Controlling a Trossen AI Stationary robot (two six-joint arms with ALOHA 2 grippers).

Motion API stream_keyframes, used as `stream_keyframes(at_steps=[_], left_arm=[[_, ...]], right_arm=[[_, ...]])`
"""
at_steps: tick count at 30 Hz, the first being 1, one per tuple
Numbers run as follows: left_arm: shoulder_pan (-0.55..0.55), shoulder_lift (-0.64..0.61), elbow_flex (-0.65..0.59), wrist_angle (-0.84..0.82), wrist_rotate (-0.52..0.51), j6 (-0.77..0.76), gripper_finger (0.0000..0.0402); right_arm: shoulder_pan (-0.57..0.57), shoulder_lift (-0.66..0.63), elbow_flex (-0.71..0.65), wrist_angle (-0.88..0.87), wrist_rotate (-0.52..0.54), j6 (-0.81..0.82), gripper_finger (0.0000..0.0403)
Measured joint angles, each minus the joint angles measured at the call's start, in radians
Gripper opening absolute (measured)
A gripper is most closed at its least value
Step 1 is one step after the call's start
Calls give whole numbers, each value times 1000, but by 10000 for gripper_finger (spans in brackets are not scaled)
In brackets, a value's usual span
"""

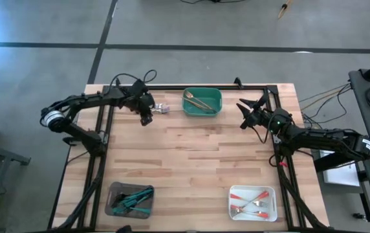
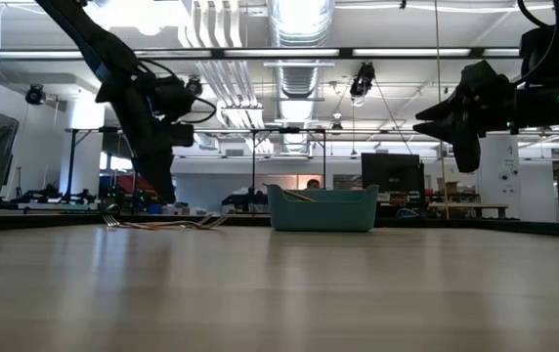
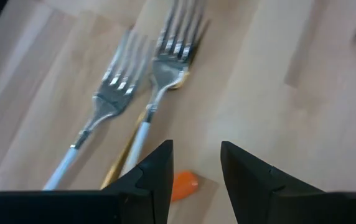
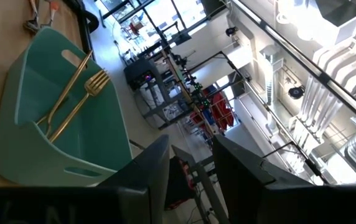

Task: Sort silverware by color (type)
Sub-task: Put the orange fork into the white bin

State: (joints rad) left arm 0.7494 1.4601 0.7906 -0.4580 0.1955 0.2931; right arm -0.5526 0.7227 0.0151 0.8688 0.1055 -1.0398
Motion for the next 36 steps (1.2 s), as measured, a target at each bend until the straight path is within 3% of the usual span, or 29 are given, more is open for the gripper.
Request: stream_keyframes(at_steps=[16, 26, 36], left_arm=[[32, 80, -1, 21, -215, -34, 116], [32, 165, 3, 73, -222, -65, 117], [32, 168, 1, 51, -196, -149, 117]], right_arm=[[0, 0, 0, 0, 0, 0, 116], [0, 0, 0, 0, 0, 0, 116], [0, 0, 0, -3, 0, 0, 116]])
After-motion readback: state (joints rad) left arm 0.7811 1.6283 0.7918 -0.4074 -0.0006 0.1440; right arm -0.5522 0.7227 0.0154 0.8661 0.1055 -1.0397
